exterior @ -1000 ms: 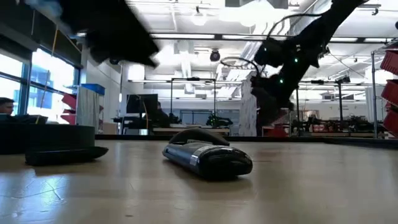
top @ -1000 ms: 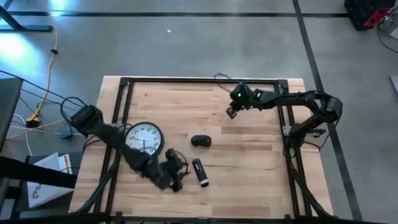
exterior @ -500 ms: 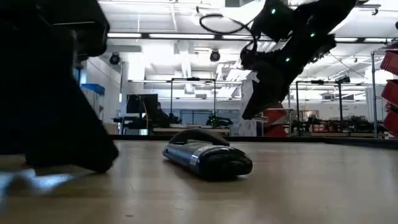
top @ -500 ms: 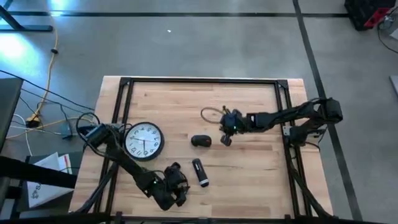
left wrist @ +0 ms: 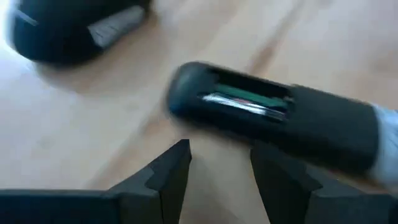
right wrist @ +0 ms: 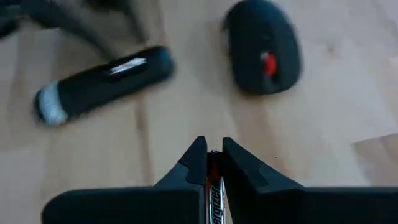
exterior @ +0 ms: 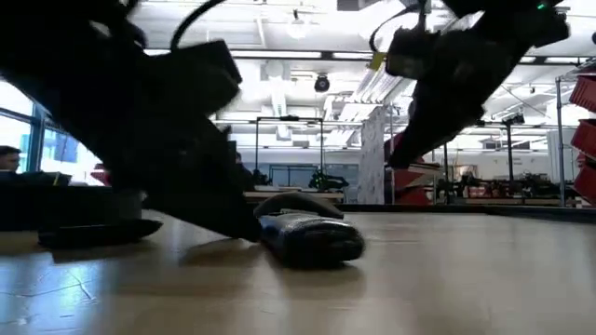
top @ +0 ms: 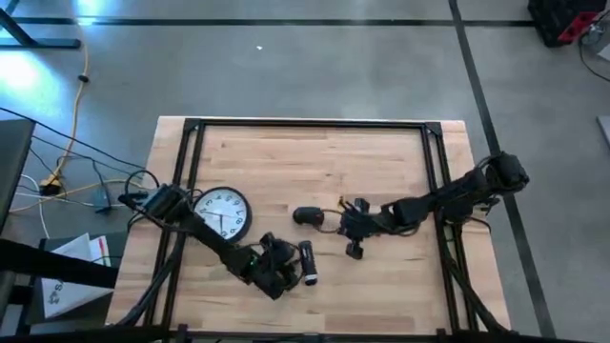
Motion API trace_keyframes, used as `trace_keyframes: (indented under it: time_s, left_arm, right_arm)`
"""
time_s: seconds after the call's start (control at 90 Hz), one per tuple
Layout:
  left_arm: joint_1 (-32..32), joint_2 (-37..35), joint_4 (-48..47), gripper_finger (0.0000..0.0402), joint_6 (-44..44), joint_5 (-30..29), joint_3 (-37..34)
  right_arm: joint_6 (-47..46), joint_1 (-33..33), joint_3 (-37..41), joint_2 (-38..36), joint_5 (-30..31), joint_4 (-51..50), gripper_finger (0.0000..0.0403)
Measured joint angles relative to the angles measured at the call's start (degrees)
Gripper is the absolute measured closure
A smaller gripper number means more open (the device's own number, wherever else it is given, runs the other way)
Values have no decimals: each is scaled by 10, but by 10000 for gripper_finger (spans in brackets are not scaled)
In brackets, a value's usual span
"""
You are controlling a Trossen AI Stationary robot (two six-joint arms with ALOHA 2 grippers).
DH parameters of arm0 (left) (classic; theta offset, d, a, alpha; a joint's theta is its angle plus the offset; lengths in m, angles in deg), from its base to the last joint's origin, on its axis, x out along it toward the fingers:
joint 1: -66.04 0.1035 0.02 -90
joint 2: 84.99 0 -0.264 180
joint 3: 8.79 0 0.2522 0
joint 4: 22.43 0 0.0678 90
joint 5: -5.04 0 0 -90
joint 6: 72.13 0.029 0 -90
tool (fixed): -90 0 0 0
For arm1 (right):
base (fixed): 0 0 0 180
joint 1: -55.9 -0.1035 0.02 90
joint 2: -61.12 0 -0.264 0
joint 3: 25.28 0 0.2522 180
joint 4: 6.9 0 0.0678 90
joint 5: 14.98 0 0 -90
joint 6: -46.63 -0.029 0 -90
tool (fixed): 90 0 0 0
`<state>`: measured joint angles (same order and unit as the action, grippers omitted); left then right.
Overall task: Insert battery
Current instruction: Insert the silver battery into the black remote
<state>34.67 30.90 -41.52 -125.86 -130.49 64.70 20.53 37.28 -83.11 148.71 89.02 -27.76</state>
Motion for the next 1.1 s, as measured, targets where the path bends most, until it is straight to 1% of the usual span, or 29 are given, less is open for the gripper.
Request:
trace_keyframes:
  time_s: [0.056, 0.156, 0.322, 0.367, 0.444, 0.578, 0.656, 0.767, 0.967, 1.044, 1.1]
  left_arm:
    - [15, 1, 2, 245, 10, -13, 0]
    - [38, 0, 19, 245, 43, -13, 0]
    - [63, 7, 123, 245, 148, 28, 1]
    - [67, 10, 134, 245, 164, 43, 1]
    - [69, 11, 140, 245, 168, 60, 1]
    - [55, 6, 144, 245, 169, 65, 2]
    - [40, -2, 136, 245, 169, 63, 7]
    - [11, -37, 116, 245, 158, 14, 12]
    - [-76, -116, 44, 245, 114, -146, 12]
    - [-112, -133, 25, 245, 93, -201, 13]
    - [-134, -137, 17, 245, 84, -229, 13]
  right_arm:
    - [-9, -16, 0, 0, 4, 3, 396]
    - [-11, -39, 0, 0, 6, 3, 396]
    - [5, -59, 0, 0, 6, 34, 396]
    - [13, -61, 0, 1, 6, 41, 396]
    - [31, -62, 0, 1, 6, 53, 396]
    - [78, -62, 0, 1, 5, 92, 396]
    - [106, -60, 0, 9, 5, 134, 396]
    - [146, -53, -1, 33, -10, 201, 396]
    - [192, -36, -1, 92, -45, 303, 396]
    - [207, -29, -1, 113, -60, 338, 396]
    - [216, -25, -1, 128, -81, 370, 396]
